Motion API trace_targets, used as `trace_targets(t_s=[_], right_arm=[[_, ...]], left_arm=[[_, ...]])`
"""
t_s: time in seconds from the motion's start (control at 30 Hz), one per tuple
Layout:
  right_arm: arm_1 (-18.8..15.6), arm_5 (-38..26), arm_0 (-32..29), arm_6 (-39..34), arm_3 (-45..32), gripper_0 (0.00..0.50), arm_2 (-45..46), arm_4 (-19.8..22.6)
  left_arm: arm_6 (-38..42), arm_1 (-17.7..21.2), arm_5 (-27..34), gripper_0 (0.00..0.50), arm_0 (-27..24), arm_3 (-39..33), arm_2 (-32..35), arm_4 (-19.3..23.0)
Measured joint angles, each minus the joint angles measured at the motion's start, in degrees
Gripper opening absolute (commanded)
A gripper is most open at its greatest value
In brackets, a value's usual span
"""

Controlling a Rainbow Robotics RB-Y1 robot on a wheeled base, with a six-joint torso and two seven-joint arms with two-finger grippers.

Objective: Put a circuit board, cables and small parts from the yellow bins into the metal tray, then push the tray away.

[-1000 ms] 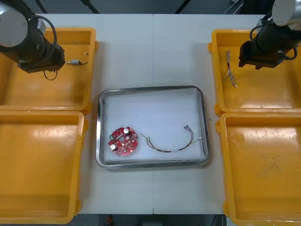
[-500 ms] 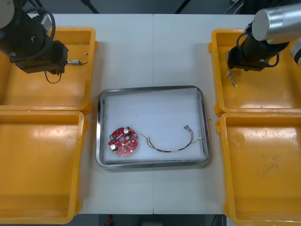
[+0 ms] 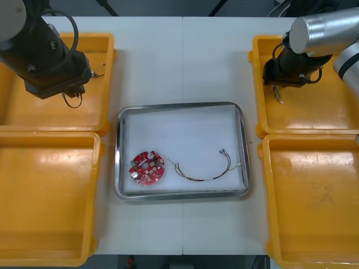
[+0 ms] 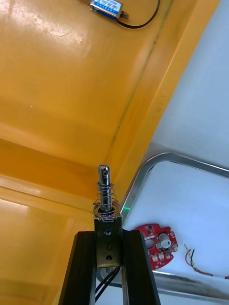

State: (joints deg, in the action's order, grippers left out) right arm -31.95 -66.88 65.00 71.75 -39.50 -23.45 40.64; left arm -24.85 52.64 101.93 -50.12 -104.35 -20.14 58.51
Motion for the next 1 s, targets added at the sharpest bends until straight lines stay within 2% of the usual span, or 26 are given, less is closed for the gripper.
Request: trace_targets(t_s=[0.17, 0.3, 0.5, 0.57, 0.6, 0.67, 0.7, 0.73, 0.8, 0.87, 1.0], right_arm=[[0.28, 0.33, 0.00, 0.02, 0.22, 0.500, 0.00, -0.59], [0.62, 3.11, 0.03, 0.19, 1.65, 0.500, 0.00, -0.60], [0.86, 5.06, 0.80, 1.89, 3.35, 0.500, 0.02, -0.60], [0.87, 5.10, 0.89, 3.14, 3.44, 0.481, 0.02, -0.60], [0.88, 5.15, 0.91, 3.30, 3.50, 0.452, 0.02, -0.60], [0.91, 5.15, 0.91, 3.30, 3.57, 0.338, 0.02, -0.59], [0.93, 5.15, 0.92, 3.30, 3.58, 0.219, 0.02, -0.59], [0.96, 5.15, 0.93, 3.30, 3.58, 0.121, 0.02, -0.59], [1.02, 5.15, 0.96, 3.30, 3.59, 0.028, 0.01, -0.59], [1.12, 5.15, 0.99, 3.30, 3.60, 0.000, -0.03, -0.58], [1.17, 5.15, 0.99, 3.31, 3.67, 0.000, -0.06, -0.50]], left_arm=[[0.45, -4.95, 2.13, 0.000, 0.00, -0.34, 0.01, -4.55], [0.49, -9.80, 4.03, 0.000, 0.02, -0.34, 0.00, -8.75], [0.56, -16.26, 4.76, 0.000, 0.50, -0.34, -2.13, -18.71], [0.61, -17.89, 4.73, 0.000, 1.16, -0.34, -3.28, -21.00], [0.65, -18.68, 4.62, 0.000, 1.63, -0.34, -3.68, -22.10], [0.72, -20.07, 4.35, 0.000, 2.67, -0.34, -4.15, -23.69], [0.75, -20.69, 4.14, 0.000, 3.19, -0.34, -4.37, -24.61], [0.79, -21.24, 3.98, 0.000, 3.63, -0.34, -4.61, -25.50], [0.97, -22.10, 3.86, 0.000, 4.33, -0.34, -5.28, -26.79], [1.06, -22.62, 3.76, 0.000, 4.78, -0.34, -6.03, -27.48], [1.08, -23.08, 2.01, 0.001, 5.78, -0.34, -6.70, -27.66]])
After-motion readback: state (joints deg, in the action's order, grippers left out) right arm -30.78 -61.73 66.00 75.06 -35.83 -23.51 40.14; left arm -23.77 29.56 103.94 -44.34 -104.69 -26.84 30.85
